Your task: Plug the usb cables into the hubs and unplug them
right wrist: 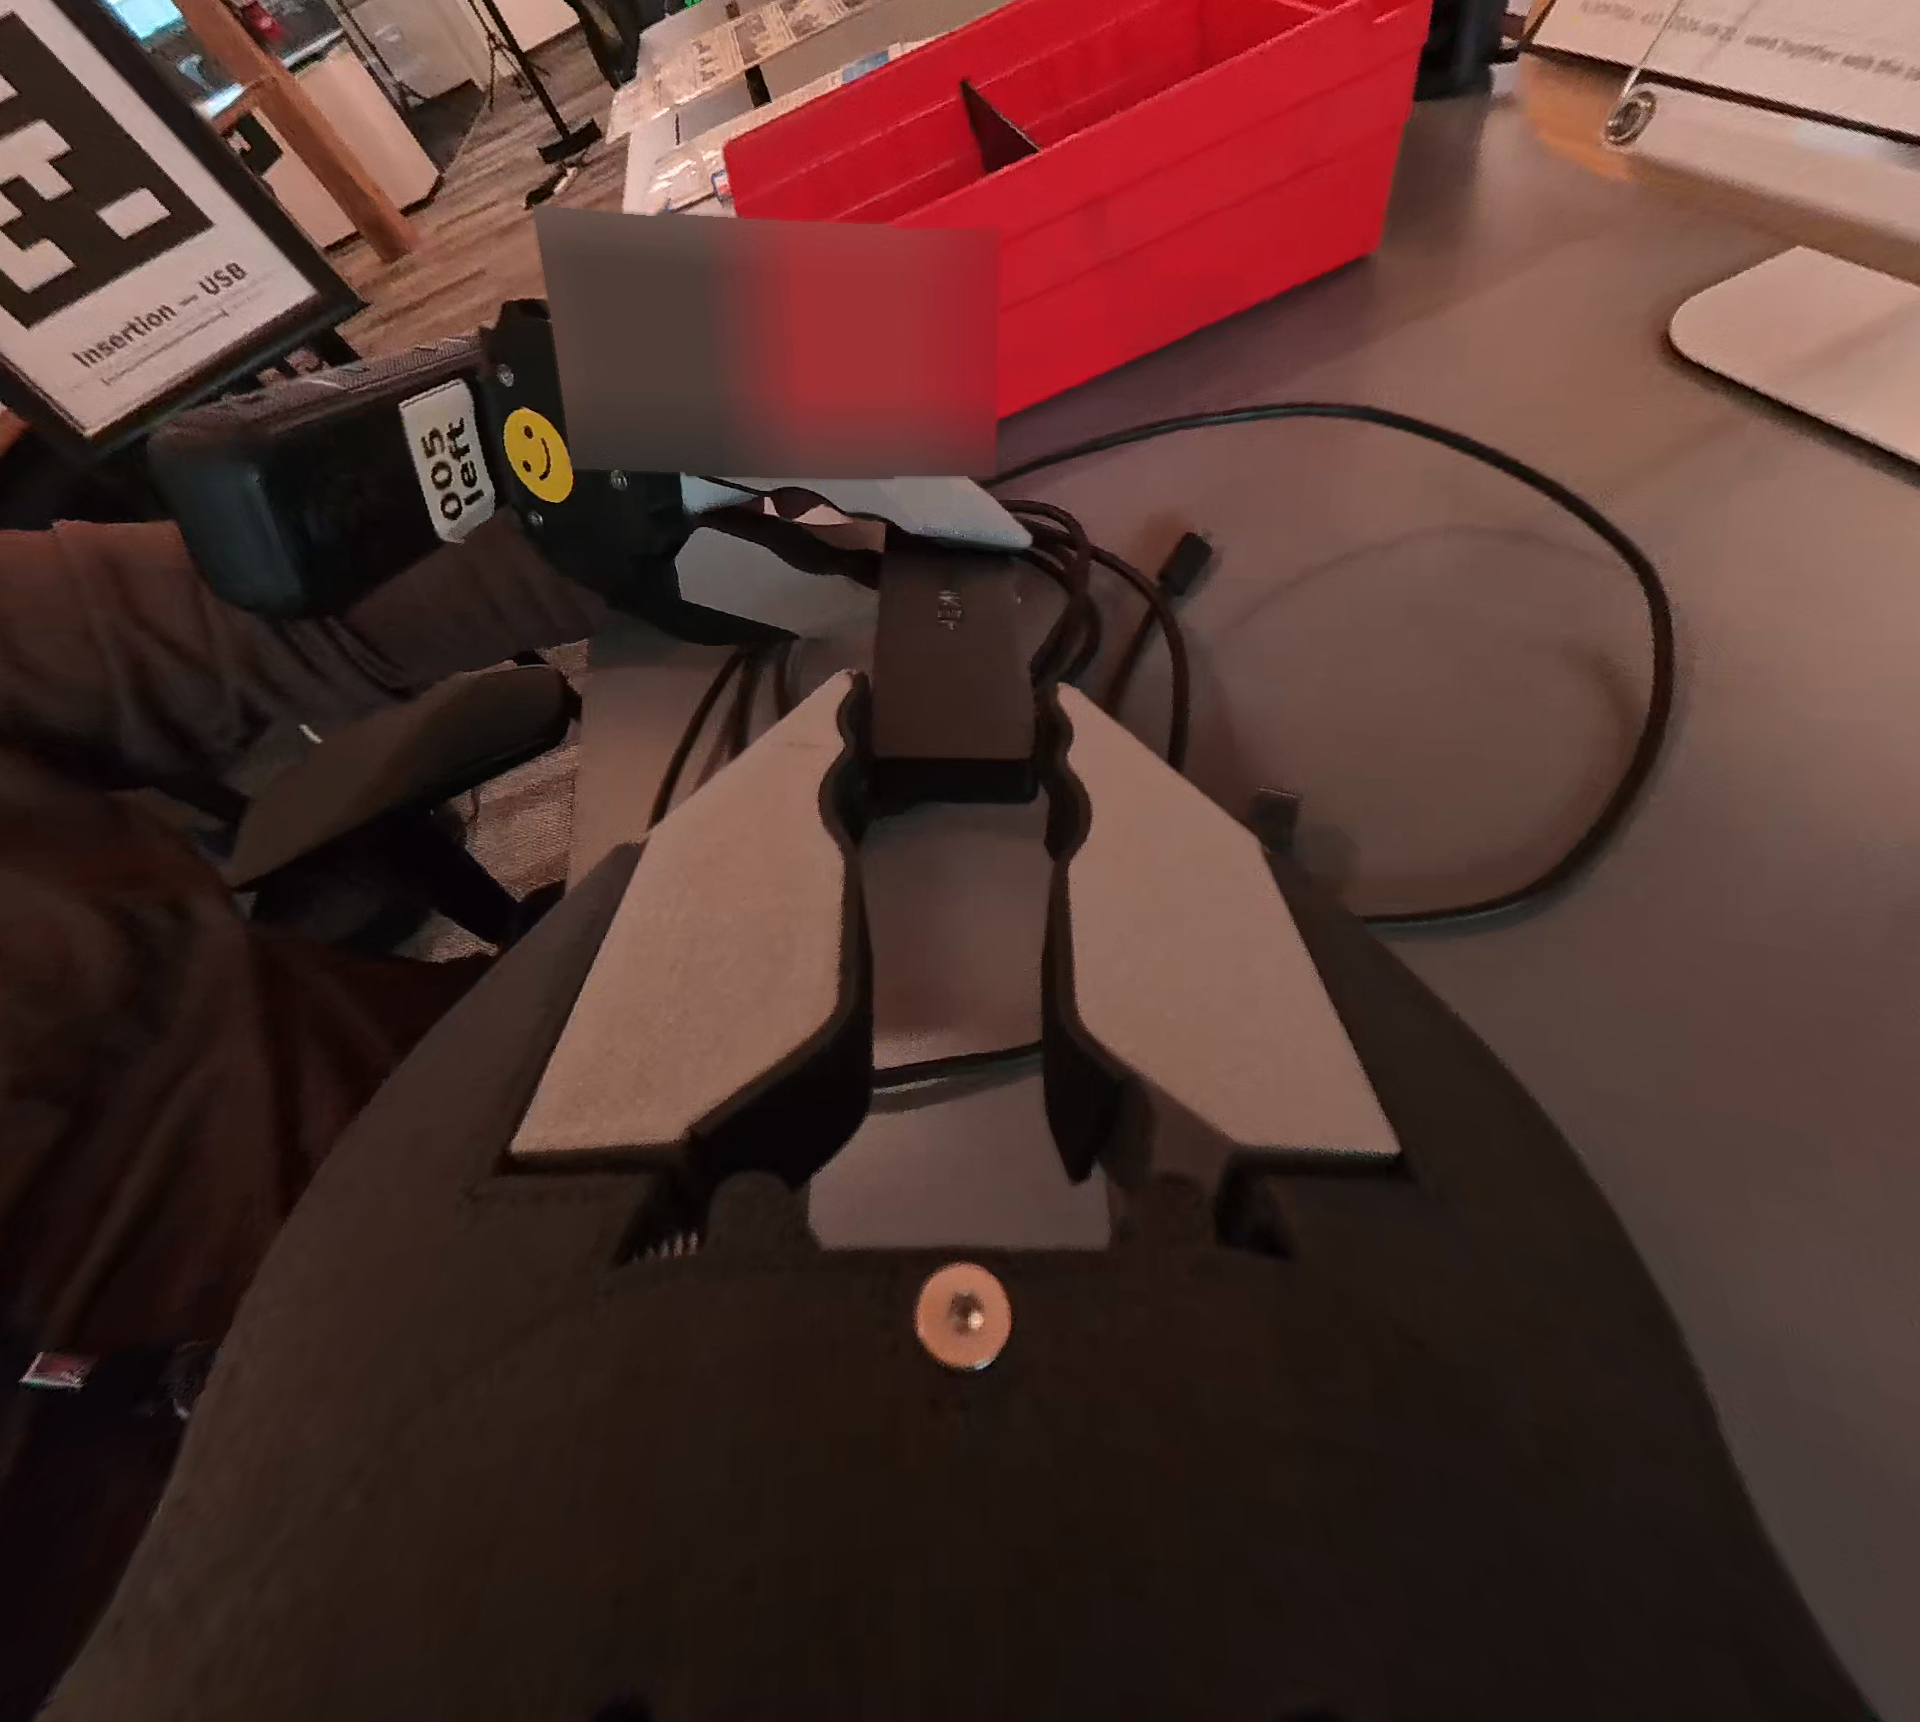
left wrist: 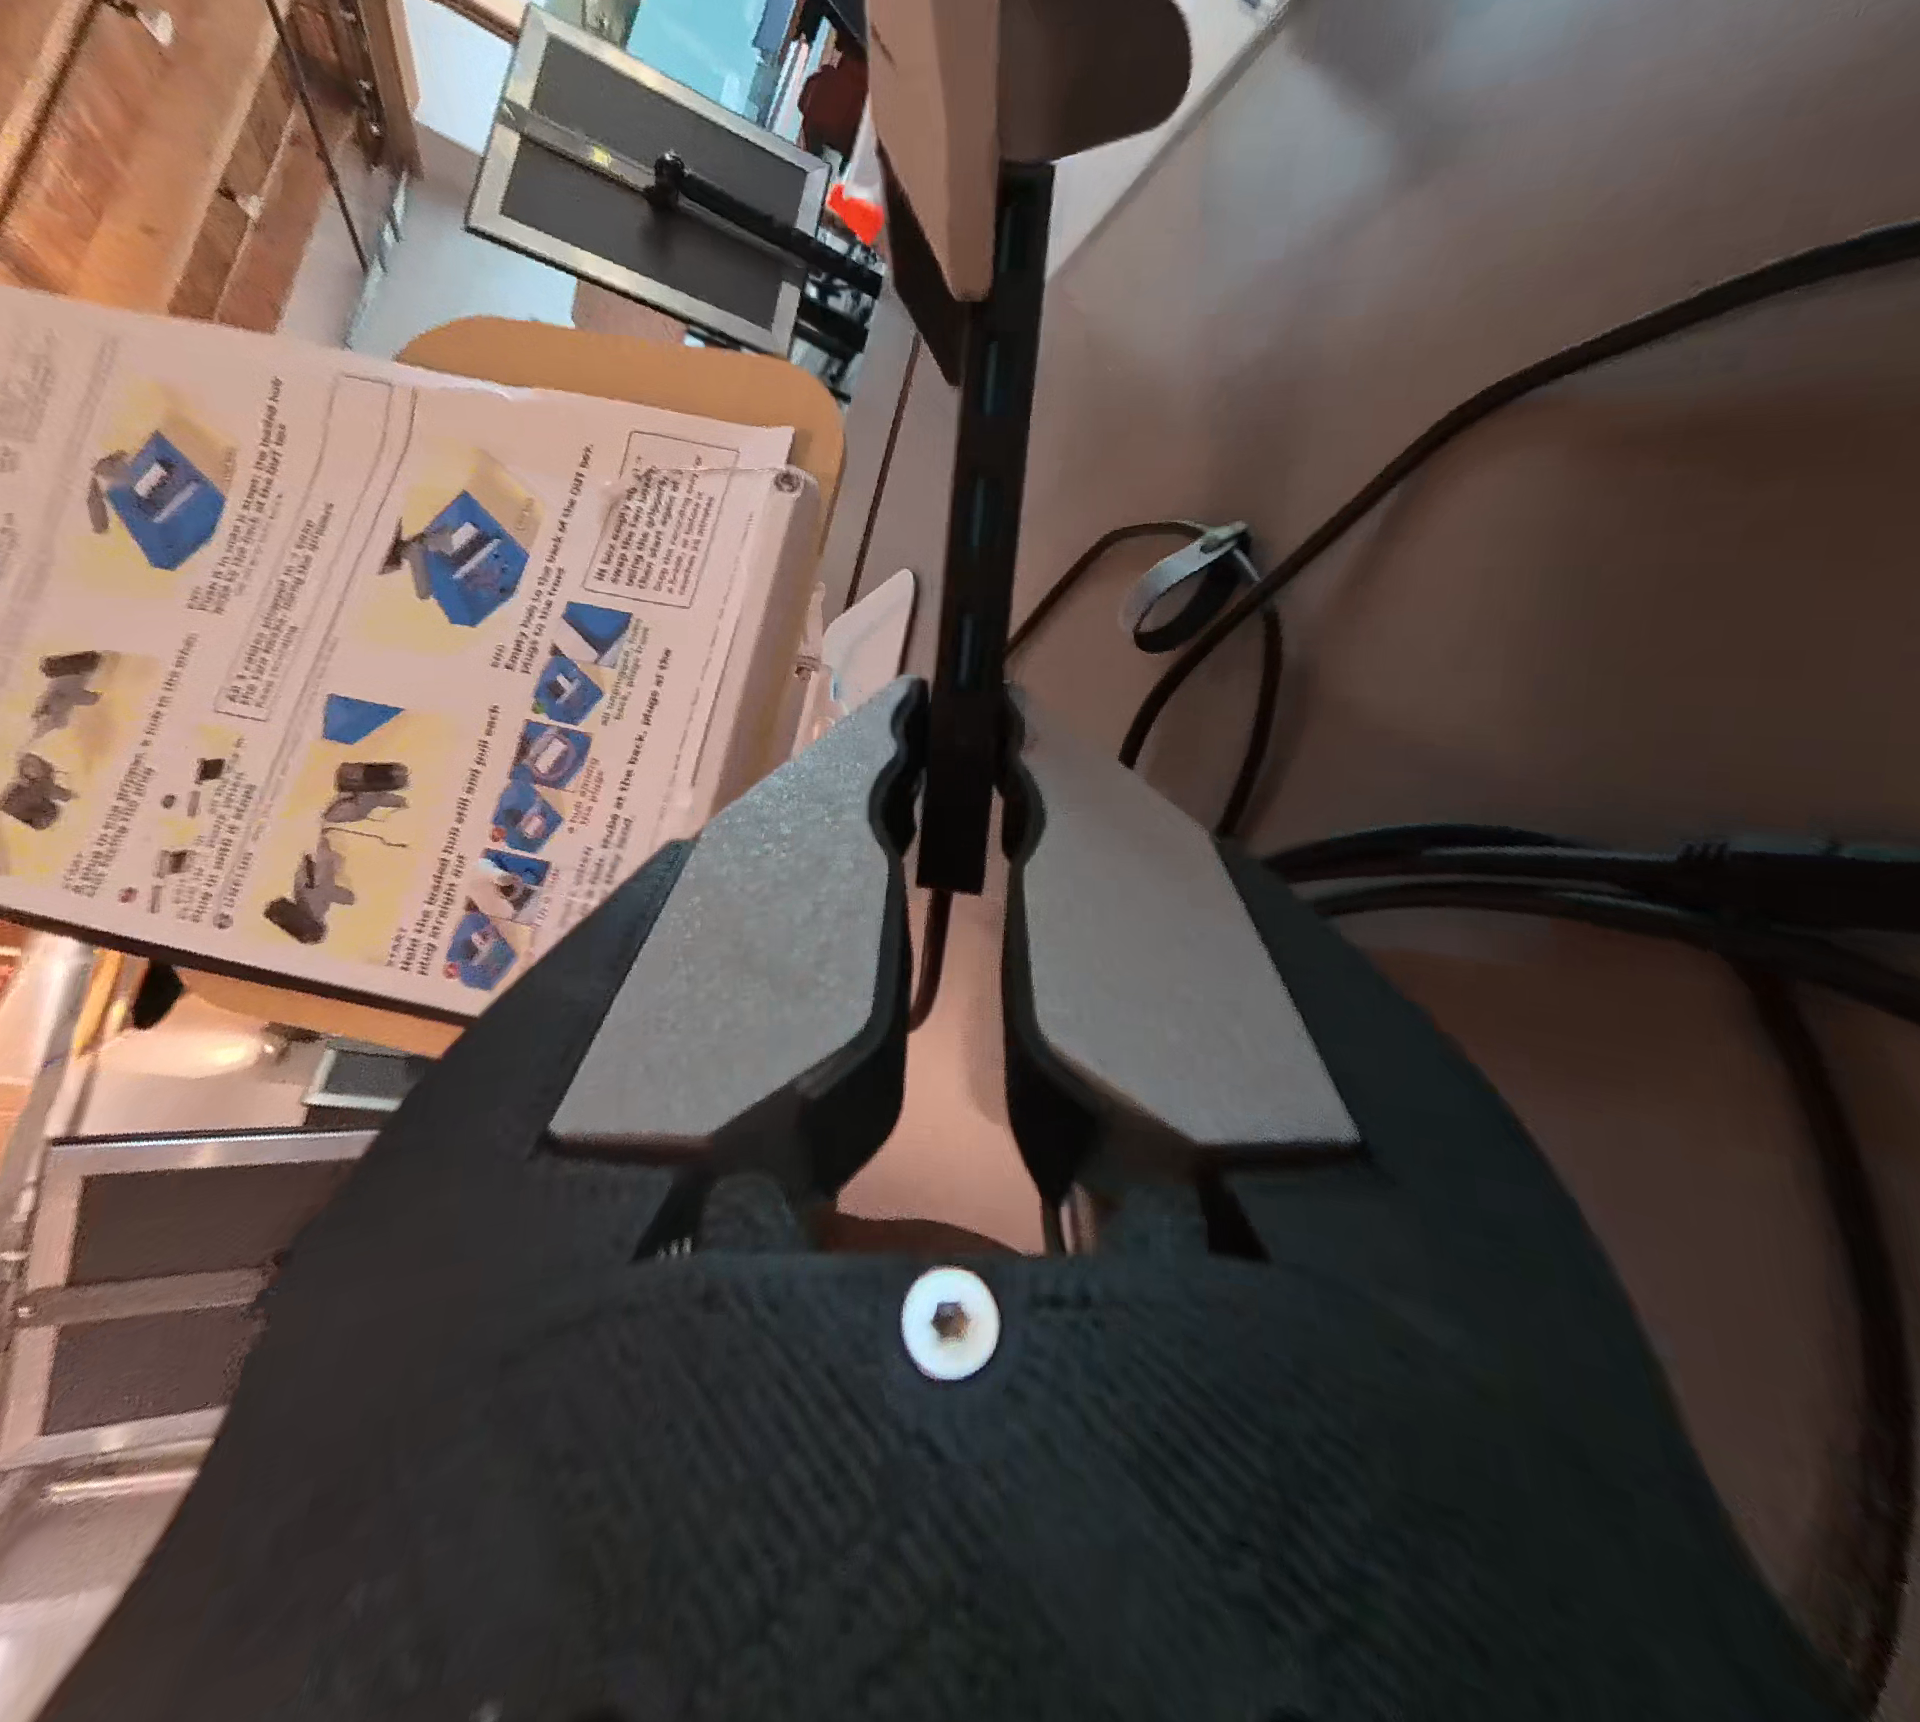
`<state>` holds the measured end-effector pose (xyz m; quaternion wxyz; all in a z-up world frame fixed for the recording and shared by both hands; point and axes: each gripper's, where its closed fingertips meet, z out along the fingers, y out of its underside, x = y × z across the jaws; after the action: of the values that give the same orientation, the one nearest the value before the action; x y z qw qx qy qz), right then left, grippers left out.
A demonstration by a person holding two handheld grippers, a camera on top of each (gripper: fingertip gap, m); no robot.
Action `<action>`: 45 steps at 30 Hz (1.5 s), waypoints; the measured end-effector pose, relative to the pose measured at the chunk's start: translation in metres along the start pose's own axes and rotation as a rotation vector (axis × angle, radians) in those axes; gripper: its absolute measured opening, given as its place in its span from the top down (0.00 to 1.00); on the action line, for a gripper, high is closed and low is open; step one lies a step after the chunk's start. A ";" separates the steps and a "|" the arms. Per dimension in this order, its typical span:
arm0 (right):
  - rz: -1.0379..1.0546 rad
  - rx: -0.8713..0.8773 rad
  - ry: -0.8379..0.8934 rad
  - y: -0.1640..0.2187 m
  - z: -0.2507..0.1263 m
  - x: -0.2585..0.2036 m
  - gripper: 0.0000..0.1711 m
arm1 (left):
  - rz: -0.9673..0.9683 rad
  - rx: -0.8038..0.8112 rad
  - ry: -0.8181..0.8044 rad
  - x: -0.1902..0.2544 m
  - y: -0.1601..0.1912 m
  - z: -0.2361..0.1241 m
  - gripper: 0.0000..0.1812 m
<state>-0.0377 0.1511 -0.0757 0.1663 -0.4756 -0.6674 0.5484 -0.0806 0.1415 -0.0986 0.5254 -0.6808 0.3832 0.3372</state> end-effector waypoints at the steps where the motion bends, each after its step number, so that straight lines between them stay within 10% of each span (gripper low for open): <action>1: -0.002 -0.003 0.012 0.001 0.002 0.006 0.83 | -0.014 -0.006 0.007 0.003 0.005 0.003 0.95; 4: -0.096 -0.041 0.187 0.011 0.008 0.041 1.00 | -0.001 -0.044 0.040 0.013 0.016 0.006 0.95; 10: -0.249 -0.092 0.450 0.014 0.005 0.069 0.88 | 0.032 -0.189 0.004 0.012 0.041 0.011 0.95; 35: -0.446 -0.077 0.292 0.031 0.033 0.020 0.76 | -0.035 0.043 0.064 0.023 0.009 -0.002 0.95; 45: -0.662 -0.147 0.319 0.037 0.043 0.015 0.90 | -0.200 0.199 0.177 0.025 -0.003 -0.016 0.90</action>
<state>-0.0596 0.1366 -0.1280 0.4017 -0.3243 -0.7883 0.3346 -0.0649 0.1225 -0.1152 0.5853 -0.6872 0.3897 0.1825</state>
